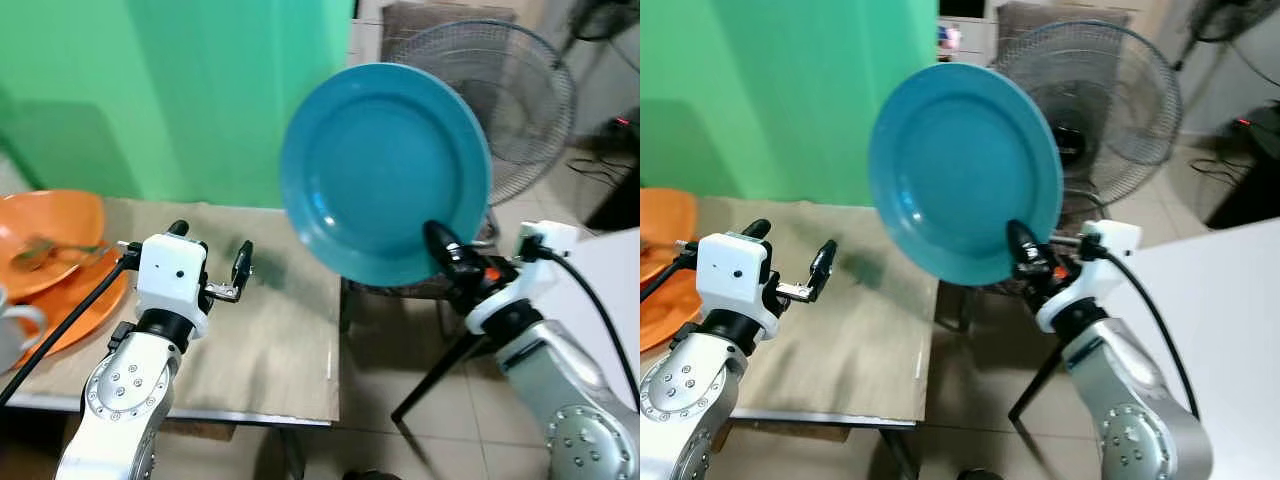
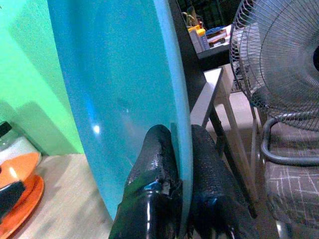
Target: Setting the table
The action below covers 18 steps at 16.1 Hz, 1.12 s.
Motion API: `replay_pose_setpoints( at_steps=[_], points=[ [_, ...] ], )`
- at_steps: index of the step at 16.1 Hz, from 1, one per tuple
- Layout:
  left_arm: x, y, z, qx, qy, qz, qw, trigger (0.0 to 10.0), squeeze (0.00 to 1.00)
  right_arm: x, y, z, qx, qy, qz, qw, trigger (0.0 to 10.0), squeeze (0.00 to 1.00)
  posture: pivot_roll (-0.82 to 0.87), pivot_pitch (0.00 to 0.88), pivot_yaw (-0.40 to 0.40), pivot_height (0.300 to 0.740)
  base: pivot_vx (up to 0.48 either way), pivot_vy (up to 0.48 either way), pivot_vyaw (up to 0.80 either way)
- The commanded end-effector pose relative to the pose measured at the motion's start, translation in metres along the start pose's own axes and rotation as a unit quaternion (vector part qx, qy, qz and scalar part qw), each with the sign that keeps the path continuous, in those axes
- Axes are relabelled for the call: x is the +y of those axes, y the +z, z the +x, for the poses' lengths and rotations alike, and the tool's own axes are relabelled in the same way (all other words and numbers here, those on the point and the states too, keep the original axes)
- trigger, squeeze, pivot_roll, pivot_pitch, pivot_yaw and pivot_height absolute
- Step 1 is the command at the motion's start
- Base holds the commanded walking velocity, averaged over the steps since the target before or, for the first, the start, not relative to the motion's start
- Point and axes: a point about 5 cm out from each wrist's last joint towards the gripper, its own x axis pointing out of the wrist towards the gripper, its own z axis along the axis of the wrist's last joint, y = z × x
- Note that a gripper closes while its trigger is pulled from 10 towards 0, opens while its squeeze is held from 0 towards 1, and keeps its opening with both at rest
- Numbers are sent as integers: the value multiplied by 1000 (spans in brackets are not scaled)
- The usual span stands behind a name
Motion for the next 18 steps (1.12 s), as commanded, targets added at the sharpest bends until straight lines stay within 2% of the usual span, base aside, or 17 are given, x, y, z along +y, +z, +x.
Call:
replay_pose_setpoints(
  at_steps=[1, 6, 14, 18],
  points=[
    [2, 6, 0, -7, 8, 7, 1000, 10000, 0, 4, 3, -1, -15, -2, -8, 1000, 10000, 0, -46, 0, -7, 740, 0, 0, -800],
    [1, 7, -1, -8, 13, -3, 1000, 10000, 0, 4, -7, 5, 9, -12, -14, 1000, 10000, 0, -36, 0, -17, 740, 0, 0, -721],
    [-1, 7, -2, -3, 10, -7, 1000, 10000, 0, 4, -13, 7, 27, -10, -19, 999, 10000, 0, -36, 0, -22, 740, -256, 0, 0],
    [0, 6, -3, 3, 13, -4, 1000, 10000, 0, 6, -12, 6, 29, -7, -30, 999, 10000, 0, -43, 0, -23, 740, 0, 0, -103]
  ],
)
